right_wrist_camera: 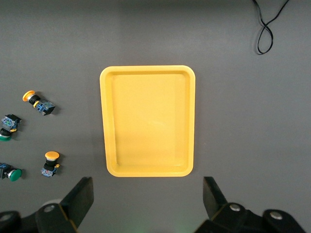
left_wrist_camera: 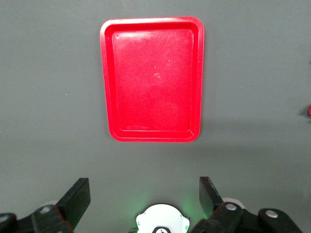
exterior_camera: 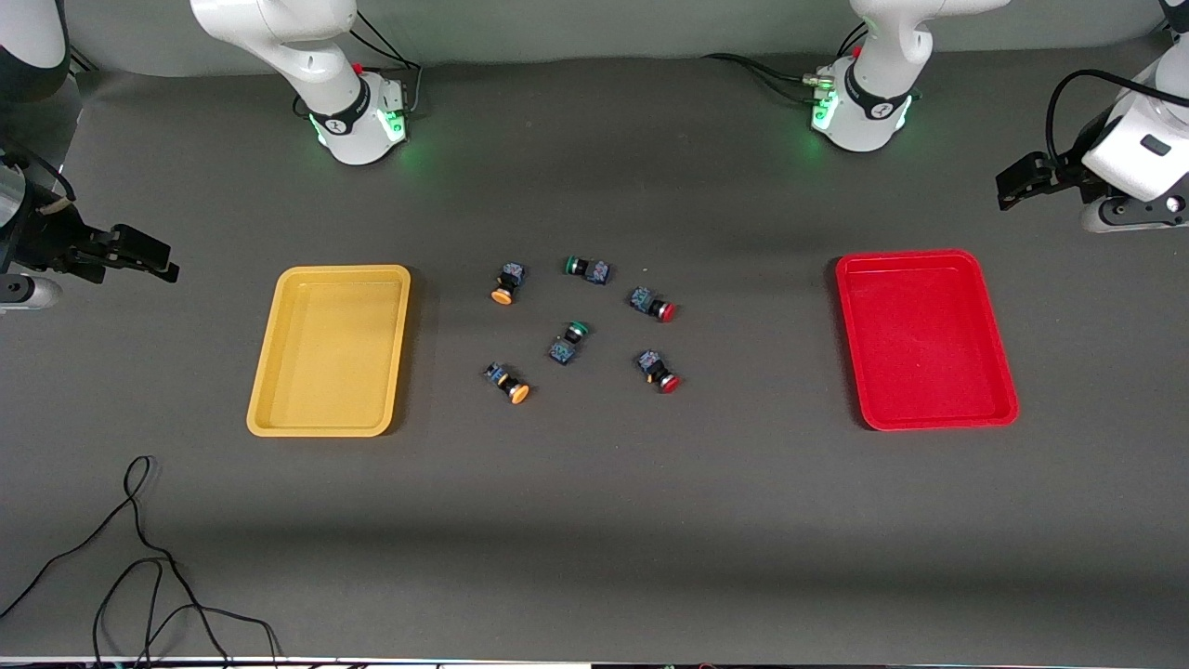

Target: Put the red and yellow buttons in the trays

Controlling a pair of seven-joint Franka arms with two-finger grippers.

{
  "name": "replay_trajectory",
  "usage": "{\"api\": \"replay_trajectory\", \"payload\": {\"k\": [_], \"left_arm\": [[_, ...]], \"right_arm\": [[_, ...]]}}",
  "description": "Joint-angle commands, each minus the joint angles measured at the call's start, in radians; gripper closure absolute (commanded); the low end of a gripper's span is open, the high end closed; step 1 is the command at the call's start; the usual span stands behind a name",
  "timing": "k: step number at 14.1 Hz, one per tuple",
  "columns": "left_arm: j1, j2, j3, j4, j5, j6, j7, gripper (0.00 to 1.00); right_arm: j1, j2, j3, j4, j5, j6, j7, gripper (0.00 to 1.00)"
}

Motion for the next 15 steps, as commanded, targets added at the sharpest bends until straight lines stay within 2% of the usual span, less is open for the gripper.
{"api": "replay_trajectory", "payload": {"k": [1, 4, 8, 12, 15], "left_arm": [[-0.012, -0.004, 0.004, 0.006, -0.005, 0.012, 0.006, 0.00], [-0.010, 0.008, -0.010, 0.018, -0.005, 0.012, 0.003, 0.00], [-0.013, 0.020, -0.013, 0.018, -0.005, 0.018, -0.001, 0.00], [-0.012, 0.094, -0.139, 0.031, -0.010, 0.035, -0.142, 0.00], [-0.022, 0.222, -0.245, 0.031, -0.059, 0.115, -0.344, 0.00]], "right_arm": [[0.008, -0.007, 0.005, -0.017, -0.021, -0.006, -0.001, 0.00], [0.066, -0.035, 0.007, -0.088, 0.001, 0.025, 0.061, 0.00], [0.218, -0.156, 0.008, -0.353, 0.013, 0.207, 0.334, 0.00], [0.429, -0.150, 0.008, -0.415, 0.045, 0.284, 0.693, 0.00], [0.600, -0.130, 0.008, -0.464, 0.047, 0.387, 0.941, 0.00]]}}
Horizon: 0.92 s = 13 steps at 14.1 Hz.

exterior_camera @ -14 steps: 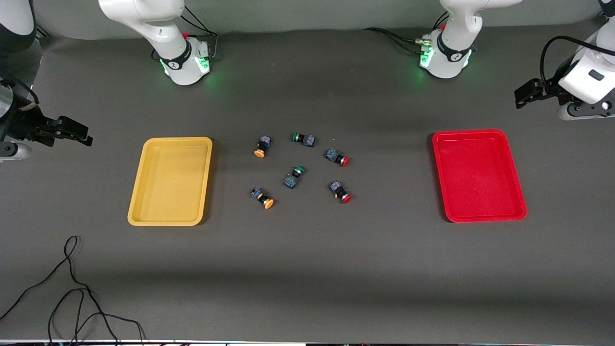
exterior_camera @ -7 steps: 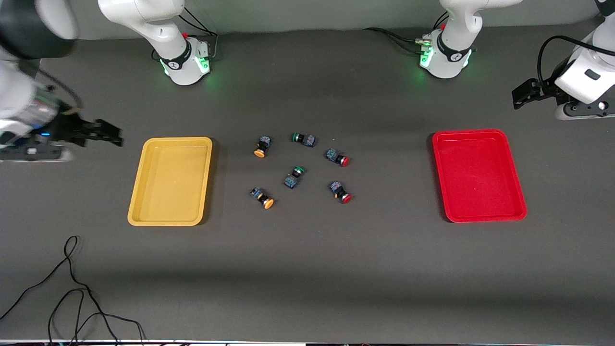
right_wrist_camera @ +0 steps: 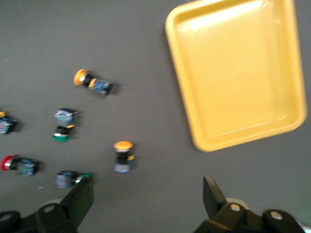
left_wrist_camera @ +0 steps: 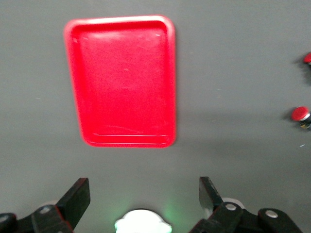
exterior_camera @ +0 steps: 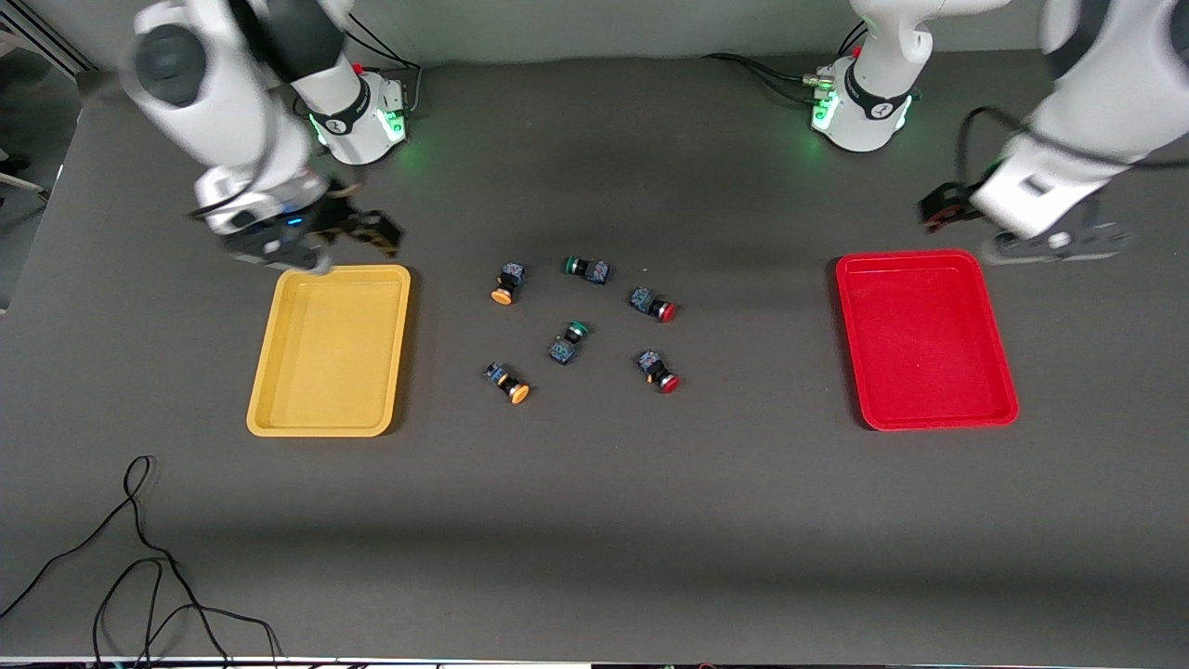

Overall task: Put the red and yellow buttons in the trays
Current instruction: 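Reach the right gripper to a yellow button while the left gripper reaches a red button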

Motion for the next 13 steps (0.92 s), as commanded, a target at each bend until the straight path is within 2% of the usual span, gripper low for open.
{"api": "replay_trajectory", "payload": {"k": [1, 4, 8, 11, 13], "left_arm": [[-0.034, 0.149, -0.083, 0.027, -0.022, 0.090, -0.244, 0.00], [-0.178, 0.335, -0.099, 0.035, -0.022, 0.277, -0.579, 0.00], [-0.319, 0.536, -0.099, 0.065, -0.024, 0.467, -0.995, 0.00], [-0.364, 0.657, -0.101, 0.081, -0.028, 0.546, -1.175, 0.00], [-0.408, 0.722, -0.101, 0.085, -0.027, 0.607, -1.241, 0.00]], "right_arm": [[0.135, 0.005, -0.012, -0.047, 0.010, 0.080, 0.206, 0.00], [0.225, 0.022, -0.012, -0.051, 0.010, 0.099, 0.337, 0.00], [0.249, 0.019, -0.010, -0.140, 0.008, 0.167, 0.345, 0.00], [0.251, 0.065, -0.010, -0.234, 0.008, 0.324, 0.345, 0.00], [0.254, 0.146, -0.009, -0.246, 0.008, 0.411, 0.346, 0.00]]}}
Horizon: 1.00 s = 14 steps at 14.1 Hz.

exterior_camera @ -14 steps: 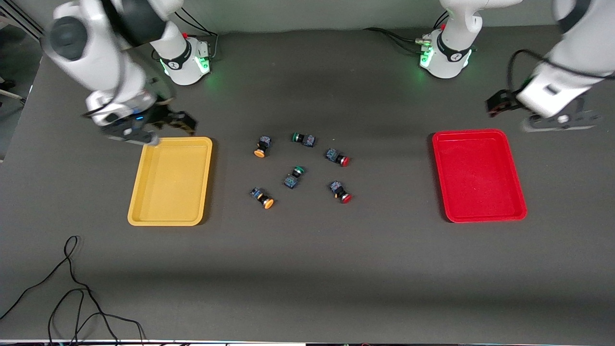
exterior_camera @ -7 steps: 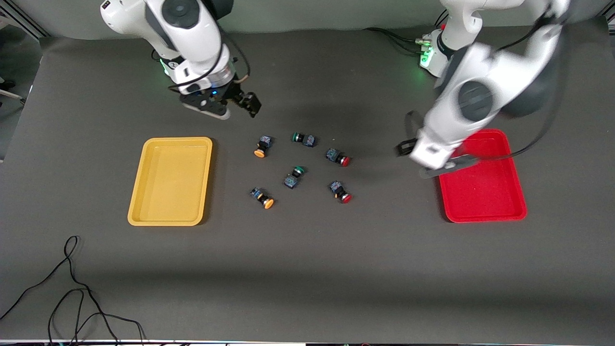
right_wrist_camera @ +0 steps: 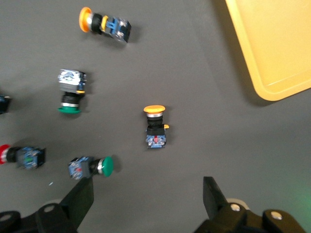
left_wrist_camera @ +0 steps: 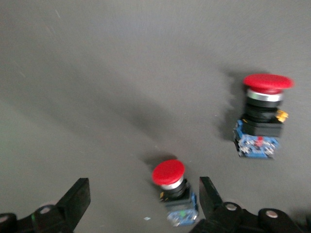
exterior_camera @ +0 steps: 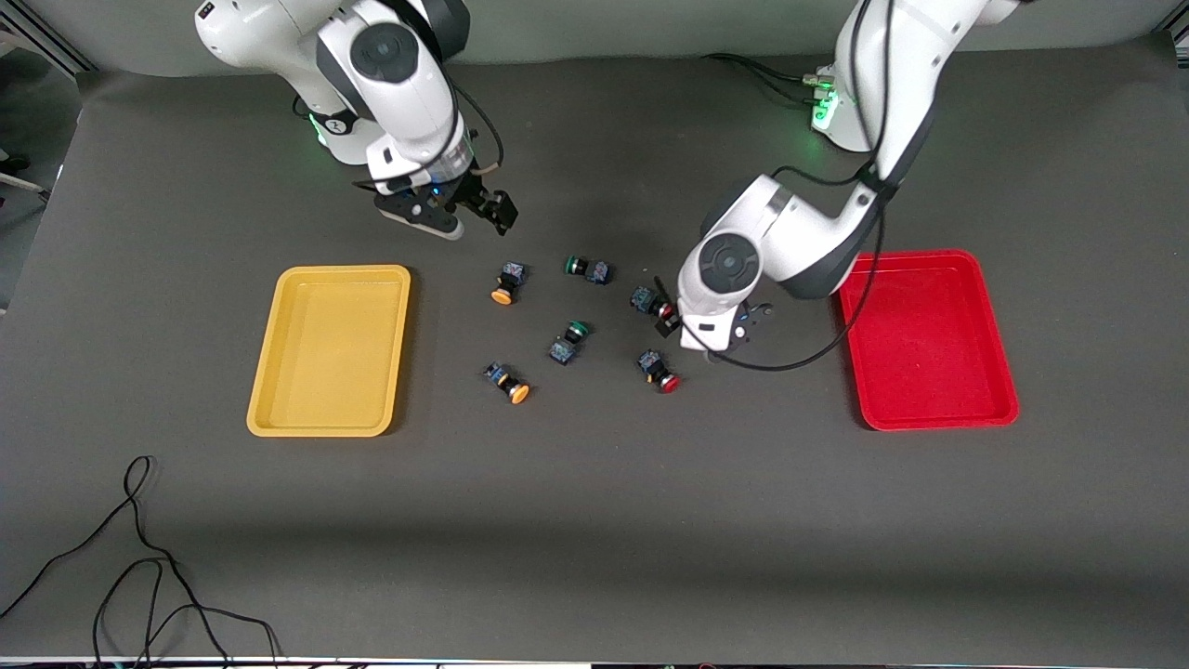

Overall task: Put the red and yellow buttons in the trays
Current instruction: 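Reach the right gripper to a yellow button while the left gripper reaches a red button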

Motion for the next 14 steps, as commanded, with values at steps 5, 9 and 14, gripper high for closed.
{"api": "replay_trajectory", "payload": {"k": [5, 9, 14], "left_arm": [[-0.064, 0.131, -0.008, 0.052, -0.015, 0.074, -0.087, 0.02], [-0.068, 0.131, -0.029, 0.055, -0.043, 0.074, -0.081, 0.07], [-0.084, 0.131, -0.032, 0.053, -0.030, 0.072, -0.068, 0.62]], "right_arm": [[0.068, 0.273, -0.015, -0.033, -0.004, 0.311, 0.089, 0.00], [0.068, 0.379, -0.018, -0.085, -0.003, 0.497, 0.090, 0.00], [0.066, 0.412, -0.021, -0.083, -0.003, 0.523, 0.090, 0.28]]}}
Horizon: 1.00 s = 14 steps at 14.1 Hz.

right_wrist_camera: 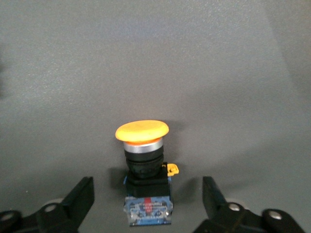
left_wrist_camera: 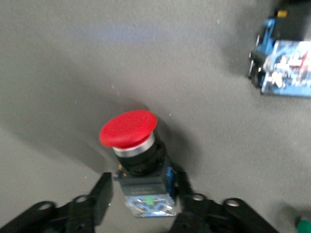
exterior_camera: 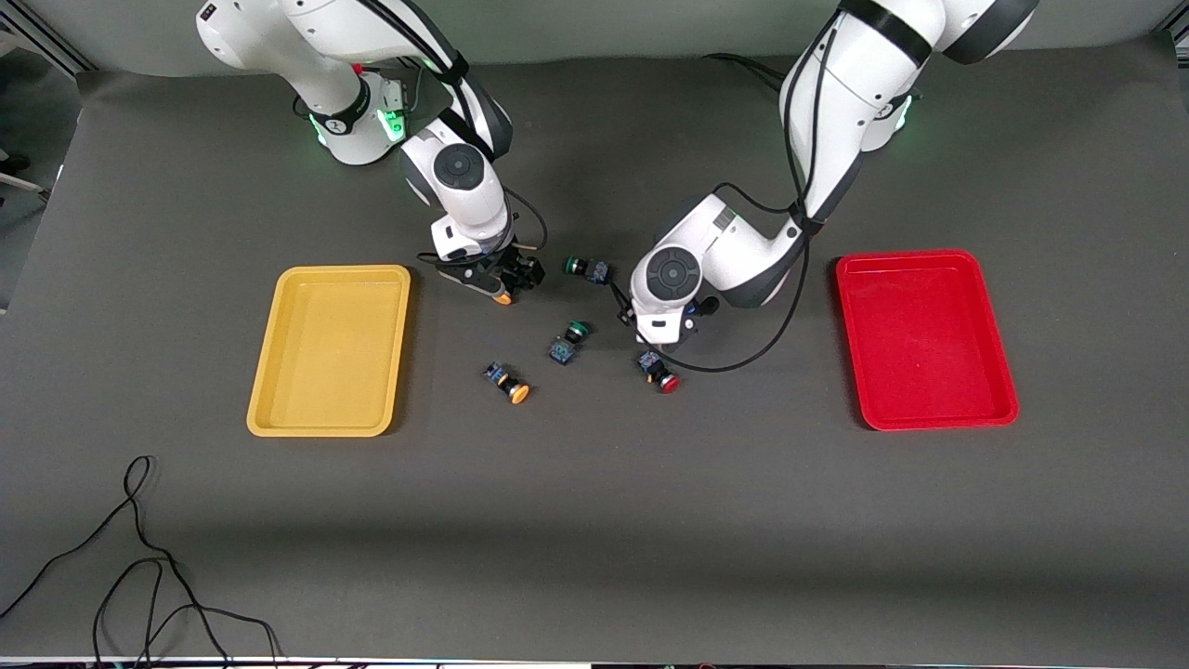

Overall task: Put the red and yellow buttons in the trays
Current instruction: 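Close the right gripper on the yellow button while the left gripper grasps the red button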

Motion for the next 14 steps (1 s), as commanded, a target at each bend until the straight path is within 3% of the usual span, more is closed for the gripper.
{"api": "replay_trajectory", "payload": {"k": [1, 2, 4, 7, 10, 14], "left_arm": [[-0.010, -0.008, 0.005, 0.008, -0.002, -0.013, -0.002, 0.87], [-0.005, -0.020, 0.004, 0.011, -0.002, -0.029, 0.003, 1.00], [0.004, -0.080, 0.008, 0.022, 0.006, -0.106, 0.041, 1.00], [0.090, -0.194, 0.012, 0.100, 0.006, -0.429, 0.179, 1.00], [0.224, -0.349, 0.013, 0.085, 0.006, -0.637, 0.442, 1.00], [0.490, -0.469, 0.015, 0.016, 0.071, -0.742, 0.899, 1.00]], "right_arm": [[0.012, -0.004, -0.011, 0.003, -0.003, 0.010, 0.025, 0.48], [0.012, -0.003, -0.011, 0.003, -0.003, 0.011, 0.025, 0.61], [0.011, -0.001, -0.011, 0.004, -0.004, 0.011, 0.016, 0.79], [0.008, -0.007, -0.012, 0.007, -0.004, 0.008, 0.011, 0.81], [0.006, -0.064, -0.017, 0.022, -0.004, -0.039, 0.005, 0.81], [0.001, -0.199, -0.035, 0.171, -0.004, -0.427, -0.059, 0.81]]}}
